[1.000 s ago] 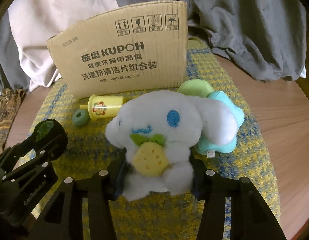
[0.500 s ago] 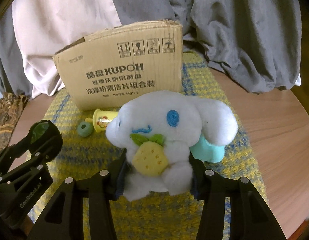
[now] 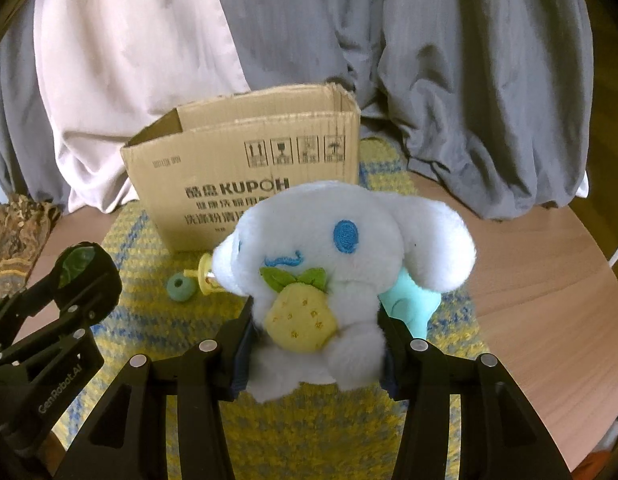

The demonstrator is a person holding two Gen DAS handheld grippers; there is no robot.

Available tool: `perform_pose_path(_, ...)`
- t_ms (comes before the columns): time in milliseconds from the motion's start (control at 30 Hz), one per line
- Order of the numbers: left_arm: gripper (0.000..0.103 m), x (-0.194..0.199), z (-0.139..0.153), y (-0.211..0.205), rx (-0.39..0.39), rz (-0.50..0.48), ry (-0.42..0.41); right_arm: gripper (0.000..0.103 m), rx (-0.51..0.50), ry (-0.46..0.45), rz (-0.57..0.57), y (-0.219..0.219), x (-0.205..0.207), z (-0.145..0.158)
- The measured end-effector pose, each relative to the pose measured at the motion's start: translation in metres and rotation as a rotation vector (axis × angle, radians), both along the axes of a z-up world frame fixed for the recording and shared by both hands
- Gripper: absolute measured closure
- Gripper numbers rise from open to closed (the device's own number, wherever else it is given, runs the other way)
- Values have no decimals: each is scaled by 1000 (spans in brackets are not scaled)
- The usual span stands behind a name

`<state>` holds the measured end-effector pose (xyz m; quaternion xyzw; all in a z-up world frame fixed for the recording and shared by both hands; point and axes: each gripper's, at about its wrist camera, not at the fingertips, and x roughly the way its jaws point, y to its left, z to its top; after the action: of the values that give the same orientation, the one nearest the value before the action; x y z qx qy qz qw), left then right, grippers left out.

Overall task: Organize objects
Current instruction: 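Lift and carry the ball and white plush over the cardboard box with both tools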

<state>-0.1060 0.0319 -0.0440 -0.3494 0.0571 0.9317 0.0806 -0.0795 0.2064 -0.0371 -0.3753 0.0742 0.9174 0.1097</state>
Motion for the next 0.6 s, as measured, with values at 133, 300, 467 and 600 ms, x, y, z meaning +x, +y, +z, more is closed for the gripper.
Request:
perform_pose_path(133, 41, -3, 11, 1, 4, 1, 14, 53, 3, 15, -3, 0, -1, 10)
perform_pose_path(300, 41, -7, 25, 4, 8, -1, 34, 53, 10, 36, -6, 1, -2, 22)
perform_pose_path(467, 41, -12, 37, 7, 15, -7, 52, 53, 16, 57, -12, 4, -6, 35)
perform_pose_path(600, 41, -16, 49, 10, 17, -12, 70, 53, 21, 75, -13, 7, -9, 46)
